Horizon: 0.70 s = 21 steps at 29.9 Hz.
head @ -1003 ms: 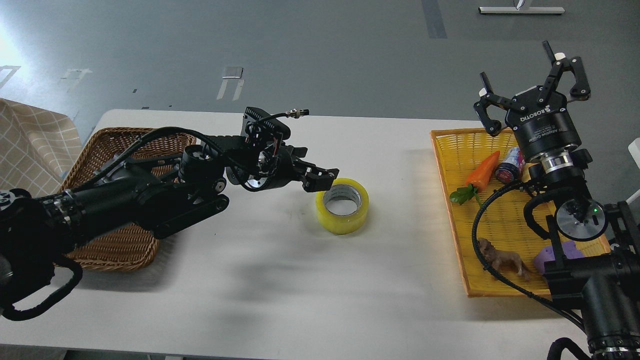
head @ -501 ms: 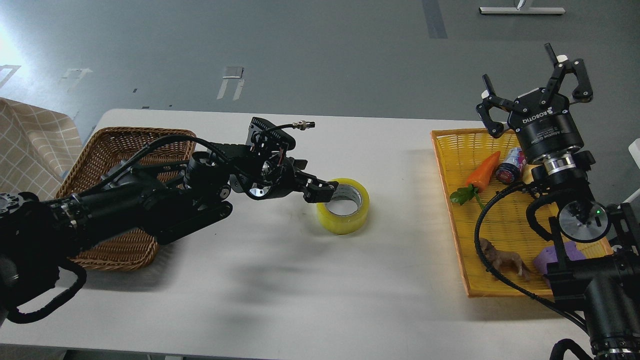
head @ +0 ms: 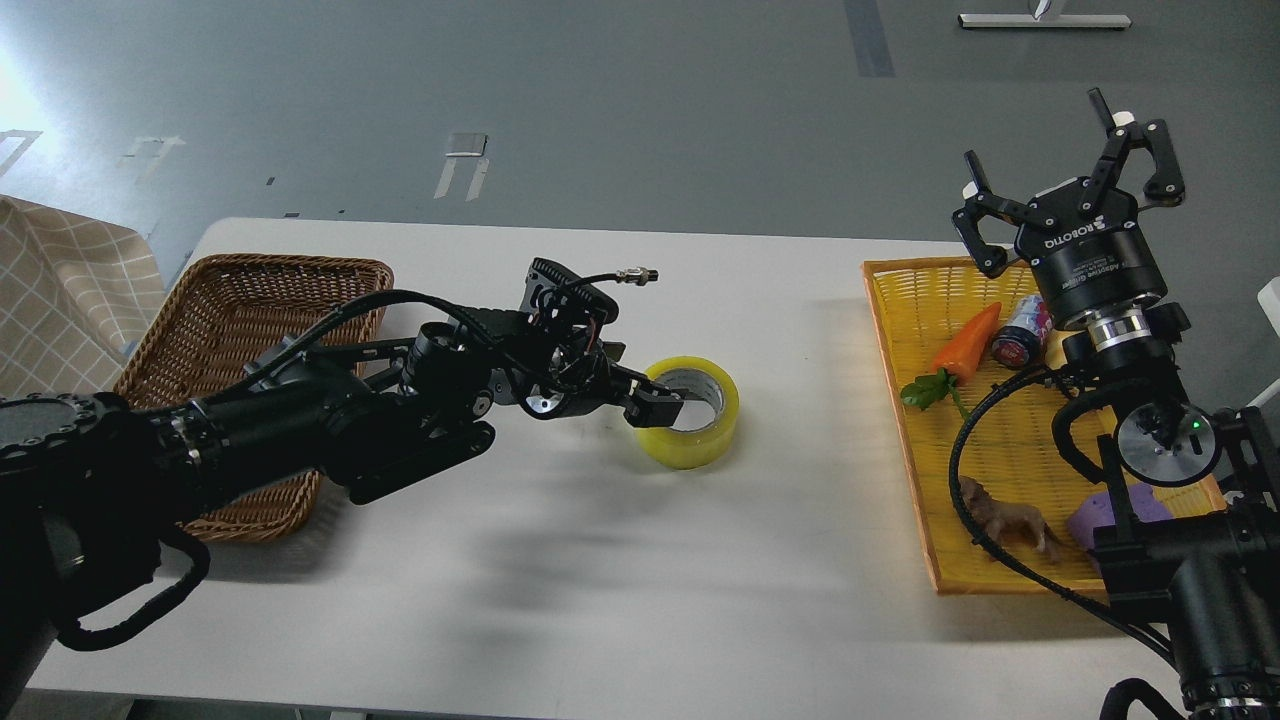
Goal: Place and transfer tape with both arms
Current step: 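Grasp the tape roll's rim with the left gripper and lift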
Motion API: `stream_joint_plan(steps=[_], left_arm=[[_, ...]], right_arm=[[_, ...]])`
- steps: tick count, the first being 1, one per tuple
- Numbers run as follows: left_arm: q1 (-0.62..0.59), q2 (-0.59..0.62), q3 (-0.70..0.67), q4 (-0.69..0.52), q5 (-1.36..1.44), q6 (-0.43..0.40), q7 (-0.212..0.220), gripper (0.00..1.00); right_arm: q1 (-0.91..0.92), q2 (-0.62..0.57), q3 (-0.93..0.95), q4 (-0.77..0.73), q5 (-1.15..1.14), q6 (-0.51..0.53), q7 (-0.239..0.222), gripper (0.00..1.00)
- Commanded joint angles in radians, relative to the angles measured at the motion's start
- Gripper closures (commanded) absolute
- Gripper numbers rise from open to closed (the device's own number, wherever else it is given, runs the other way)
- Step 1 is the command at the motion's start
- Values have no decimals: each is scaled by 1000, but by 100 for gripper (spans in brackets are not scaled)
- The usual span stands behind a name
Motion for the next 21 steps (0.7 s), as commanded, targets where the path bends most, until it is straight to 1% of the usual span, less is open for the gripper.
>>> stream_joint_plan(steps=[1,8,10,11,12,15,17,18,19,20,21], left_arm=[[8,-14,15,26,-3,0,1,2],[16,-16,15,49,-3,5,1,2],[16,-16,15,50,-3,9,-1,9],[16,-20,15,50,-3,9,-2,20],[14,-29,16,50,-3,9,-1,32],[11,-42,16,50,-3,9,2,50],[10,-49,16,50,-2,5,12,69],[11,-49,16,50,-2,5,16,74],[11,-49,16,50,-2,5,19,89],[11,-49,18,50,-2,5,19,100],[13,-49,19,50,-2,5,19,100]], right_arm=[[0,0,0,-2,0,0,0,0],[0,0,0,-4,0,0,0,0],[0,2,0,-11,0,0,0,0],[0,2,0,-14,0,0,0,0],[0,0,0,-14,0,0,0,0],[0,0,0,-14,0,0,0,0],[0,0,0,-14,0,0,1,0],[0,0,0,-14,0,0,0,0],[0,0,0,-14,0,0,1,0],[0,0,0,-14,0,0,0,0],[0,0,2,-14,0,0,0,0]])
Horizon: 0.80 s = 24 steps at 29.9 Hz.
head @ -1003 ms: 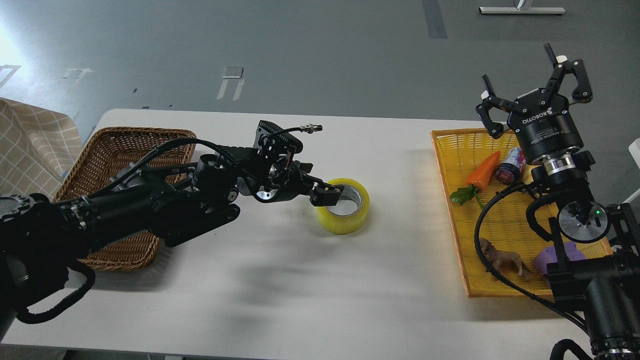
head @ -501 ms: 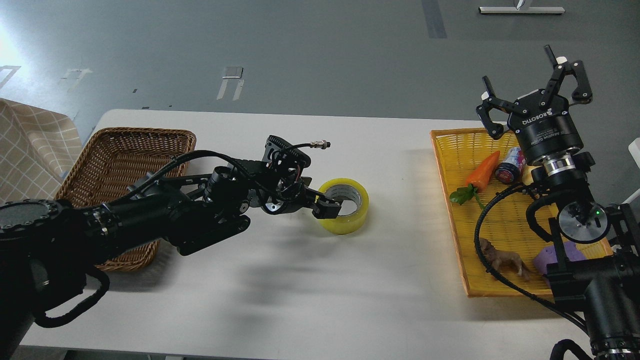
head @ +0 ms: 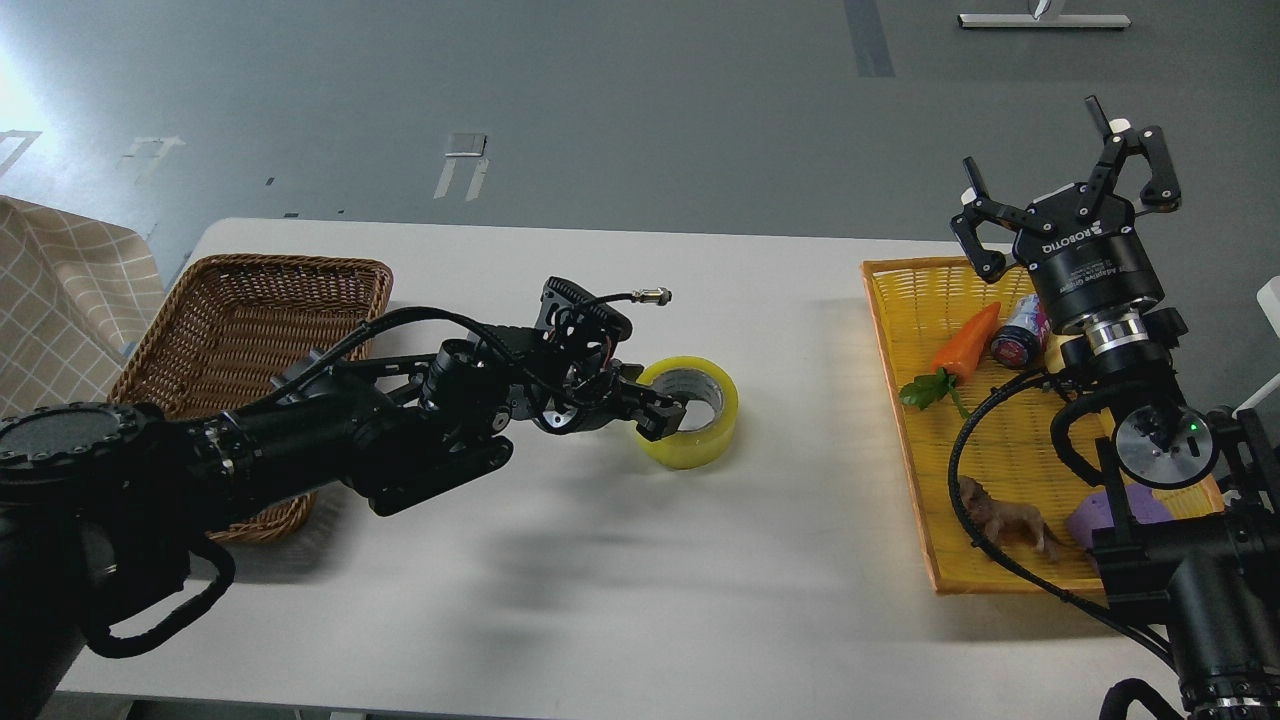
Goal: Place and transfer tape with both arms
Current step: 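Grasp the tape roll's rim with the left gripper and lift, then carry the tape roll over the wicker basket and lower it in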
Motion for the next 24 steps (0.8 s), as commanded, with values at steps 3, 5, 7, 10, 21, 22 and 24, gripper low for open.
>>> stream_joint_plan(steps=[3,5,7,10,21,22,24], left_arm=[[-9,-1,20,0,3,5,-7,100],[-26,13,18,-9,3,8,-36,100],[-41,17,18,-12,5,8,-45,100],[-76,30,14,-18,-1,8,-52,100],[-156,132,9,-20,-52,6,-75,100],[-164,149,9,-22,-52,6,-88,100],[-175,174,9,-22,-52,8,-122,100]], right_arm=[[0,0,2,0,0,0,1,0],[0,0,0,0,0,0,-1,0],[0,0,0,0,0,0,1,0],[2,0,2,0,0,0,1,0],[0,0,0,0,0,0,-1,0],[0,0,0,0,0,0,-1,0],[0,0,2,0,0,0,-1,0]])
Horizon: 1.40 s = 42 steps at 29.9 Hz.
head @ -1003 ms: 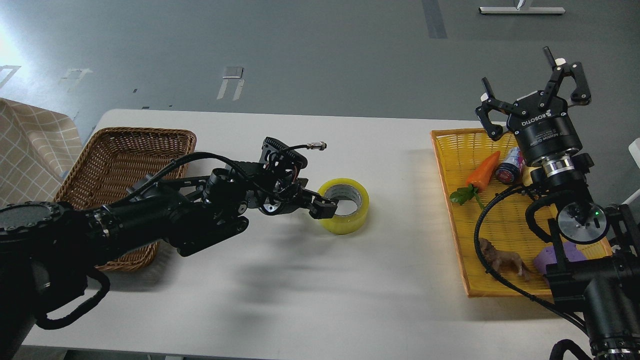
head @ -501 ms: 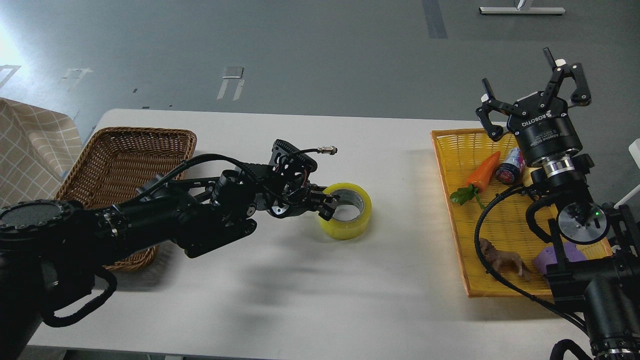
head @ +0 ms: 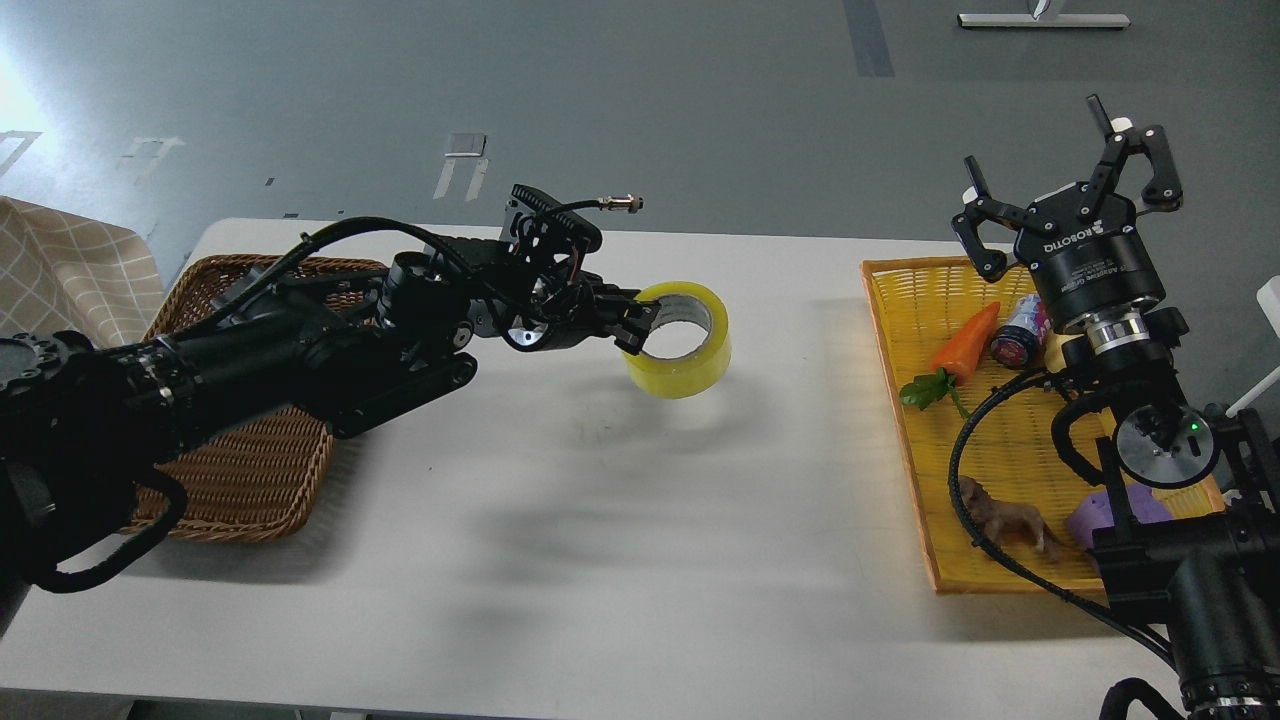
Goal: Place and transfer tape with both arms
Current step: 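Carry the tape roll over the wicker basket and lower it in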
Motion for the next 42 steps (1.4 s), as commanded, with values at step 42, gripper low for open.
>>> stream_joint_plan(steps=[42], left_arm=[[-39,550,93,-9,11,2,-255,100]], right_arm=[[15,11,-2,-20,0,0,-1,0]])
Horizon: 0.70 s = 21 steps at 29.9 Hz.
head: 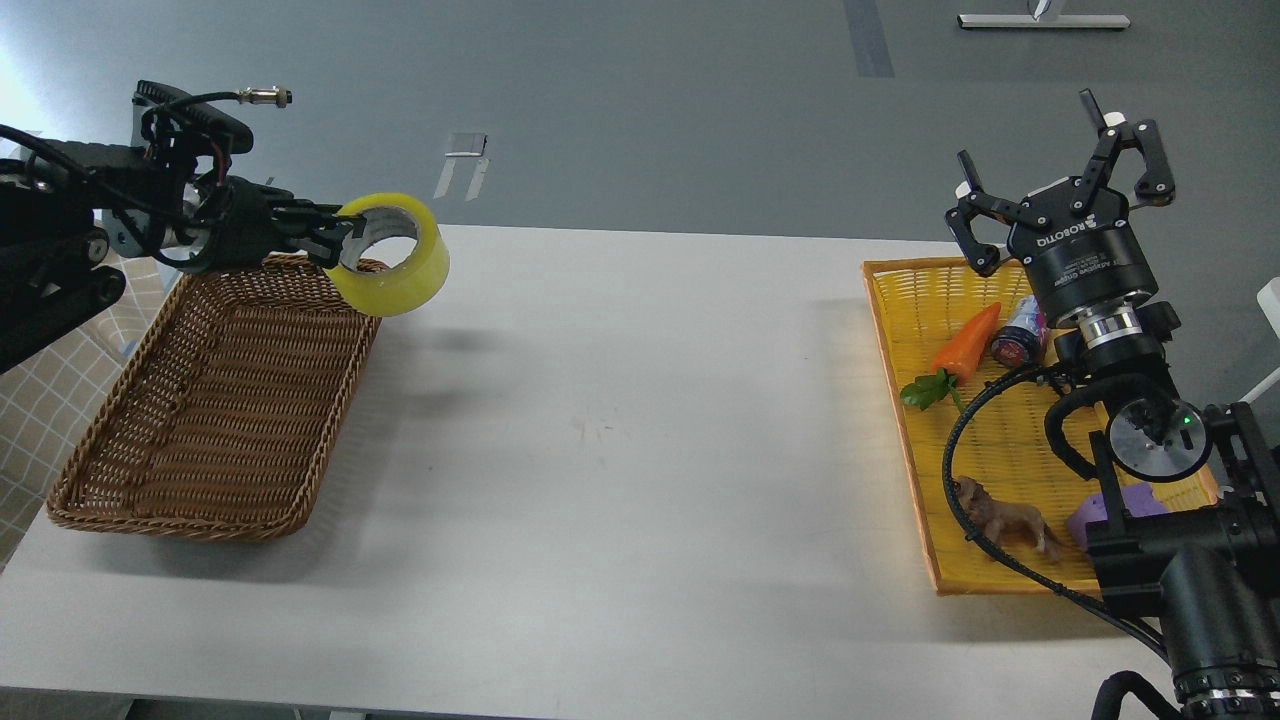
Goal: Place and transfer tape with both arms
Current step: 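Carry the tape roll over the wicker basket and lower it in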
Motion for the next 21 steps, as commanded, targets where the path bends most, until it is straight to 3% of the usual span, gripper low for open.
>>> stream_joint_plan(steps=[1,8,17,21], left_arm=[[2,24,25,22,-1,0,-12,100],[10,64,76,72,-2,27,-52,100],[103,71,94,186,-6,98,-114,100],[155,68,94,241,-9,130,-114,100]], right_arm=[[-1,0,0,-8,0,0,0,0],[-1,3,-3,-8,0,0,0,0],[-1,5,-15,-8,0,0,0,0],[-2,5,-15,-9,0,0,0,0]])
